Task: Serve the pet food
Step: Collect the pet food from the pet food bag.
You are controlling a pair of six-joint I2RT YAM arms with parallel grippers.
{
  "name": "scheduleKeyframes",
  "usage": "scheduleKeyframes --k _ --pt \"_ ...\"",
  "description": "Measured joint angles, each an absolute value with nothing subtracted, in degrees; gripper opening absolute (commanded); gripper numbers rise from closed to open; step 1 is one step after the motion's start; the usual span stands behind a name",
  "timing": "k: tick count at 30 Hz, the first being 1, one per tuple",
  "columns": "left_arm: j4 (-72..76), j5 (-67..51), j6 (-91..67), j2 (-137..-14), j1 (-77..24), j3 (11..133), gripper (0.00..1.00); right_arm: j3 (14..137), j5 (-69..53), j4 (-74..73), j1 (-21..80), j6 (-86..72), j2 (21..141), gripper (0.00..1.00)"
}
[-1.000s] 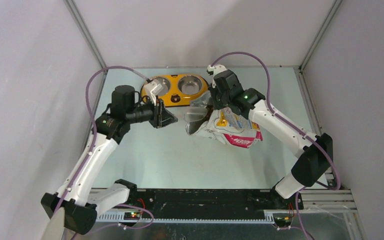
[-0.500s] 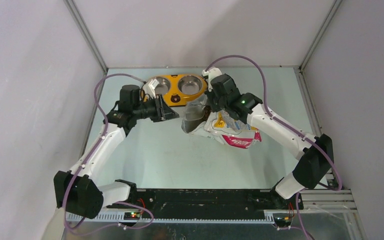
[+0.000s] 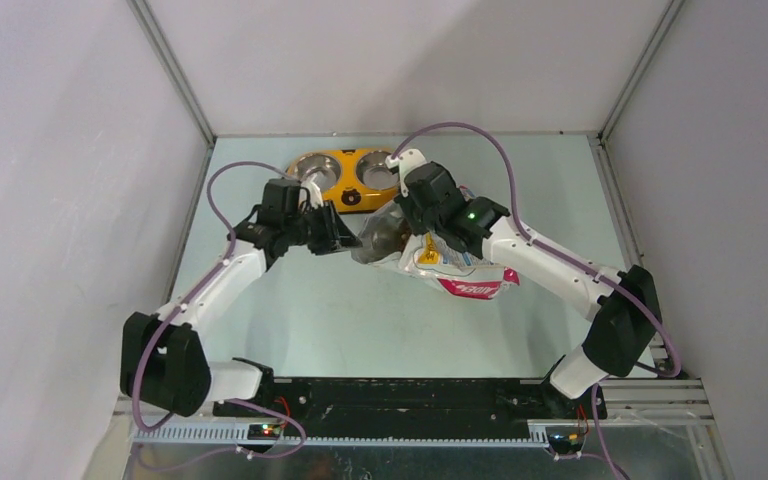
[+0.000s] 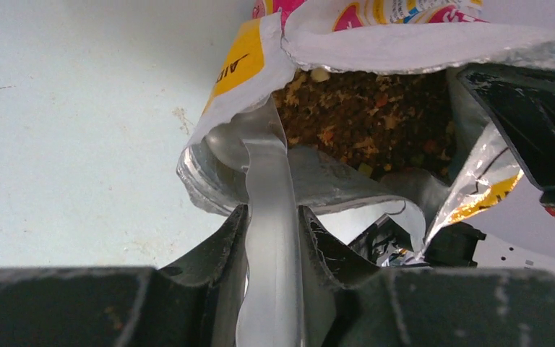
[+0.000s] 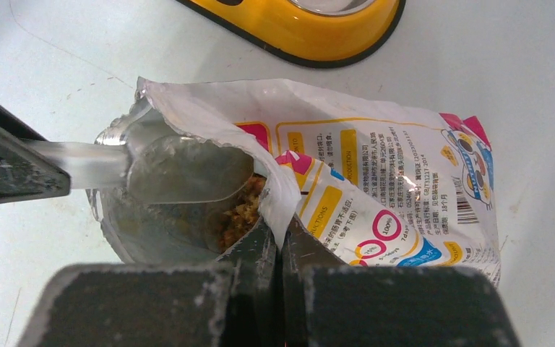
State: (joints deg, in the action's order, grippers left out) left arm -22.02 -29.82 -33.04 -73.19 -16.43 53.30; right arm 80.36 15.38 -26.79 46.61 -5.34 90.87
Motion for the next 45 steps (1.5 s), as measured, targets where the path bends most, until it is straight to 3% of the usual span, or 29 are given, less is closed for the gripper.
scheduleKeyframes --k 20,35,45 --pt "-12.7 -37.2 -34.3 -91.8 -20.3 57.5 0.0 75.5 11.8 -21.8 44.2 -4.1 89.4 0.0" --pt "10.6 -42.9 -43.2 -91.7 -20.3 47.1 0.0 72.4 6.7 -21.2 36.9 -2.8 86.7 0.0" --pt "22.4 -49.9 -51.5 -83.8 -20.6 44.9 0.0 70.5 5.8 -20.6 35.3 -0.8 84.6 0.0"
